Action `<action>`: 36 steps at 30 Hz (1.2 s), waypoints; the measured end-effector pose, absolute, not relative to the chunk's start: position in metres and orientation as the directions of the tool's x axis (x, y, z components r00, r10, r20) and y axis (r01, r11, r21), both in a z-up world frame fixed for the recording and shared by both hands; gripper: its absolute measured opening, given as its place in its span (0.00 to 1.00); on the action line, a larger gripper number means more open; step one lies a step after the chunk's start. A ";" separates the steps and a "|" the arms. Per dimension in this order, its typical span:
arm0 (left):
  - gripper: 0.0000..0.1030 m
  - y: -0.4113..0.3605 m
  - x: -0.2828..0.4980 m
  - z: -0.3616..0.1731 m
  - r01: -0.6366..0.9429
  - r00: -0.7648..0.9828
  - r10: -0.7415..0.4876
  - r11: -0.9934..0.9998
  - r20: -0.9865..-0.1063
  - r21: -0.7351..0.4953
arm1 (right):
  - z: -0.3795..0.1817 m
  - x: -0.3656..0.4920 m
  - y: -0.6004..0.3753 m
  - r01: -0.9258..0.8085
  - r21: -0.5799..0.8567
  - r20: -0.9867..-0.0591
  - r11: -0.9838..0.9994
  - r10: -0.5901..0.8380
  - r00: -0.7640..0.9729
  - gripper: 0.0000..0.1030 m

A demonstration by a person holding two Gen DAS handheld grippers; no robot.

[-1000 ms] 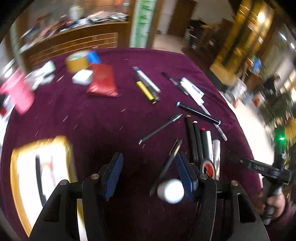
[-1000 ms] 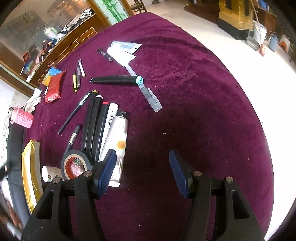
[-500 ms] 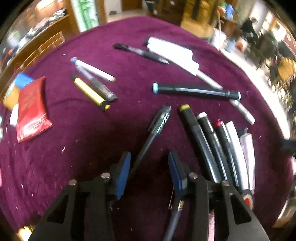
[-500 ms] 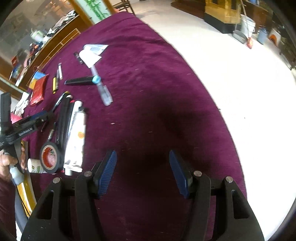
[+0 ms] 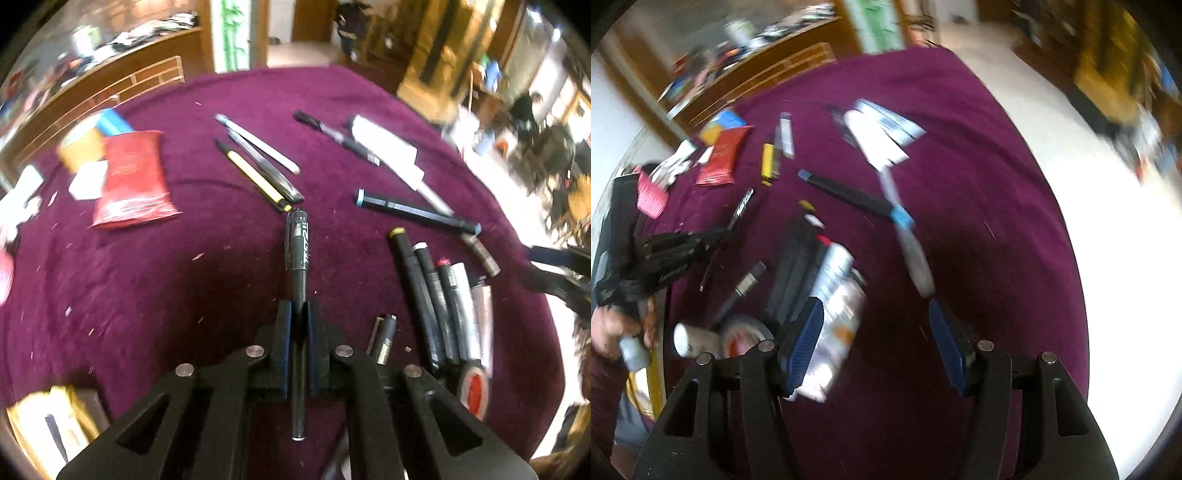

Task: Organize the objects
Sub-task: 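Grasp a black pen with the left tool while the right tool grasps a teal-capped black marker, then carry both items over the tray and open both tools to drop them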

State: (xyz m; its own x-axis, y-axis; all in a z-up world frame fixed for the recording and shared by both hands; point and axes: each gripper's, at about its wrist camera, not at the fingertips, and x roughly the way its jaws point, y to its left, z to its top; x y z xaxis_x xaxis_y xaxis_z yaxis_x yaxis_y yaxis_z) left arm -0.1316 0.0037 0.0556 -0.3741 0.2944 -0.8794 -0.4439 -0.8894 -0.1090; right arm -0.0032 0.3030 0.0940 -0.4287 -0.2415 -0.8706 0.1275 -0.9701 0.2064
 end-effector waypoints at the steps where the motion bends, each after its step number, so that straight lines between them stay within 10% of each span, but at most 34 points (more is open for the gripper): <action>1: 0.05 -0.004 -0.122 0.064 -0.428 -0.390 0.306 -0.895 -0.869 -0.124 | 0.097 -0.014 0.293 0.171 0.180 -0.867 -0.969 -0.239 -0.438 0.57; 14: 0.05 -0.093 -0.039 0.109 -0.212 -0.482 0.338 -0.940 -0.808 -0.266 | 0.046 -0.116 0.241 0.337 -0.006 -0.919 -0.942 -0.127 -0.374 0.56; 18: 0.05 -0.113 -0.020 0.104 -0.150 -0.495 0.302 -0.953 -0.814 -0.262 | 0.033 -0.117 0.243 0.334 -0.005 -0.927 -0.943 -0.121 -0.356 0.28; 20: 0.05 -0.123 -0.011 0.101 -0.115 -0.504 0.296 -0.954 -0.811 -0.277 | 0.036 -0.116 0.248 0.305 0.039 -0.930 -0.952 -0.146 -0.338 0.12; 36: 0.05 -0.218 0.019 0.106 0.037 -0.559 0.287 -0.928 -0.778 -0.370 | 0.130 -0.053 0.262 0.164 0.504 -0.778 -0.848 -0.529 -0.339 0.12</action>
State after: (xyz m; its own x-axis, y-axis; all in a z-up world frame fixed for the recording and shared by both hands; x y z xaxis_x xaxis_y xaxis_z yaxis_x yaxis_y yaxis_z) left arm 0.0195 -0.2178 0.1062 -0.5594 0.2872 -0.7775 0.0375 -0.9283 -0.3699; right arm -0.0534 0.2618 0.1297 -0.3387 -0.5286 -0.7784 0.1641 -0.8478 0.5043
